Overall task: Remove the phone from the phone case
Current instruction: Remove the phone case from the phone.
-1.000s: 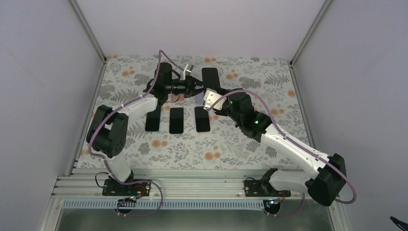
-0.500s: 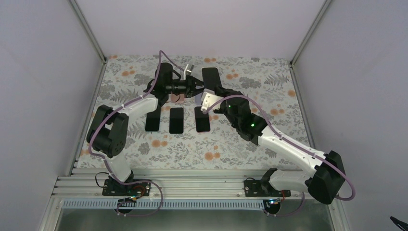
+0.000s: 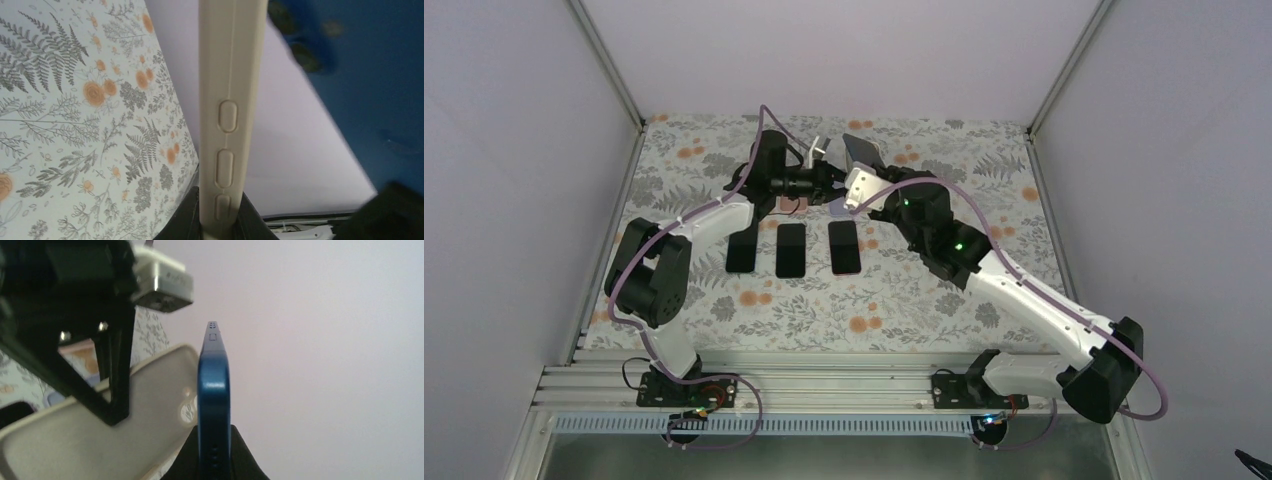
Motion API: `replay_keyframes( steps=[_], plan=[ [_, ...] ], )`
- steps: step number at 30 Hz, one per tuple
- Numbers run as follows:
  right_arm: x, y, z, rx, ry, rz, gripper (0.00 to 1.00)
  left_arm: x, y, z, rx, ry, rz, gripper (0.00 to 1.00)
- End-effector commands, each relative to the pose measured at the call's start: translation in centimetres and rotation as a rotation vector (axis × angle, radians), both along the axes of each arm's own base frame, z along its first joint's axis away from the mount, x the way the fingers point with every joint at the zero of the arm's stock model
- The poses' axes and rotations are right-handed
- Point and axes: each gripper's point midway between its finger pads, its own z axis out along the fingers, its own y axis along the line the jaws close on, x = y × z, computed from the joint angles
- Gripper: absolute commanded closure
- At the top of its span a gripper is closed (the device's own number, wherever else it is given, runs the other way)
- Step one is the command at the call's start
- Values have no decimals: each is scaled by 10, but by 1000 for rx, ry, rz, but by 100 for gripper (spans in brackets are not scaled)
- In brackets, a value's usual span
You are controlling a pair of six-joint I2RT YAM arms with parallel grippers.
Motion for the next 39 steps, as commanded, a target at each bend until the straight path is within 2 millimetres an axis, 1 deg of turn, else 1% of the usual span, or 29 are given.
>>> replay_keyframes(
  steps=[1,7,10,14,16,18,21,25,29,32,39],
  plan=[
    [-5,6,45,180,13,29,96,12,3,2,37,-74,28,98],
    [-7,-2,66,259,41,38,96,31,17,-18,130,-75,112,98],
    [-4,-13,83,322,44,29,96,38,21,-25,146,-66,132,98],
    [2,-33,103,396,40,2,96,45,20,-33,167,-62,139,98],
    [4,-43,109,422,37,-13,96,50,18,-37,186,-56,145,98],
    [5,-50,111,426,33,-25,96,57,17,-43,215,-54,155,98],
    [5,-54,108,427,39,-32,96,70,12,-58,291,-44,169,98],
    [7,-57,105,431,48,-37,96,84,-7,-72,363,-42,157,98],
    [8,-57,105,440,54,-35,96,93,-26,-93,412,-21,141,97],
    [8,-57,101,433,60,-34,96,100,-36,-108,450,-10,130,96],
    [6,-58,93,422,71,-35,96,118,-55,-135,457,-5,104,97]
  ],
)
